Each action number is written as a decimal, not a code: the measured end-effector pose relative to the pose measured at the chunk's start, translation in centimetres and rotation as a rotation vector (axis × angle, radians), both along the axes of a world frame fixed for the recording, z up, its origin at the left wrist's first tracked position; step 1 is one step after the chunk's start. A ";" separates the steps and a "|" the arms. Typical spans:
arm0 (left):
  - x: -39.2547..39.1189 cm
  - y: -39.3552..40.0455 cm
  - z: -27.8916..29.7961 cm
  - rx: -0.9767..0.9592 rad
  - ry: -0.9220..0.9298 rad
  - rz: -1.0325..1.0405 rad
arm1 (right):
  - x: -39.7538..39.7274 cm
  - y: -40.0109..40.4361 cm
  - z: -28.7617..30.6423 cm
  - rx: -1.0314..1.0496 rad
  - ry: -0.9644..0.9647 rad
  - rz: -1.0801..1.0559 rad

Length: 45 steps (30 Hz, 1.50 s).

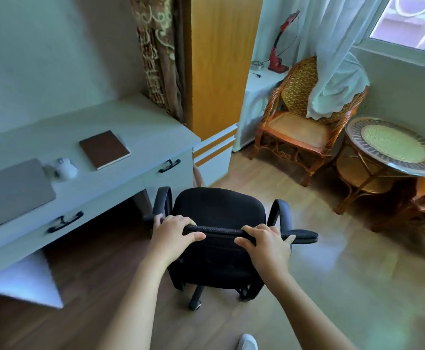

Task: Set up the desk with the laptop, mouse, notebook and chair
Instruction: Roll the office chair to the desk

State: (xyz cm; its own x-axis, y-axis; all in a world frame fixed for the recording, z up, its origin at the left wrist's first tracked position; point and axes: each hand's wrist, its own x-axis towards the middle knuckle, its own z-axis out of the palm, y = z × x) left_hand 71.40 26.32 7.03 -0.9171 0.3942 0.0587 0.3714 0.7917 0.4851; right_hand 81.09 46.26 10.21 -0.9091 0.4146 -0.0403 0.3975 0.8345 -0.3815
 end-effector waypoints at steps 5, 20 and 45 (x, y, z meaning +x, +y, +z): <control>2.9 -5.7 -0.5 0.005 0.059 0.107 | 0.9 -4.6 -0.3 0.006 0.021 0.117; 12.7 -17.0 -0.1 -0.058 -0.014 0.452 | 3.5 -14.1 -1.0 -0.022 0.052 0.463; 14.2 -20.0 1.2 0.114 -0.055 0.758 | -3.1 -18.0 -1.1 -0.169 0.100 0.714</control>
State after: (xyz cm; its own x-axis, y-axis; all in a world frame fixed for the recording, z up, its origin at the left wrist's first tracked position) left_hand 85.60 6.29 8.21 -0.9372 -0.3488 0.0078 -0.2797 0.7645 0.5808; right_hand 78.00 28.29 9.16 -0.9580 -0.2832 0.0459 -0.2632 0.8039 -0.5334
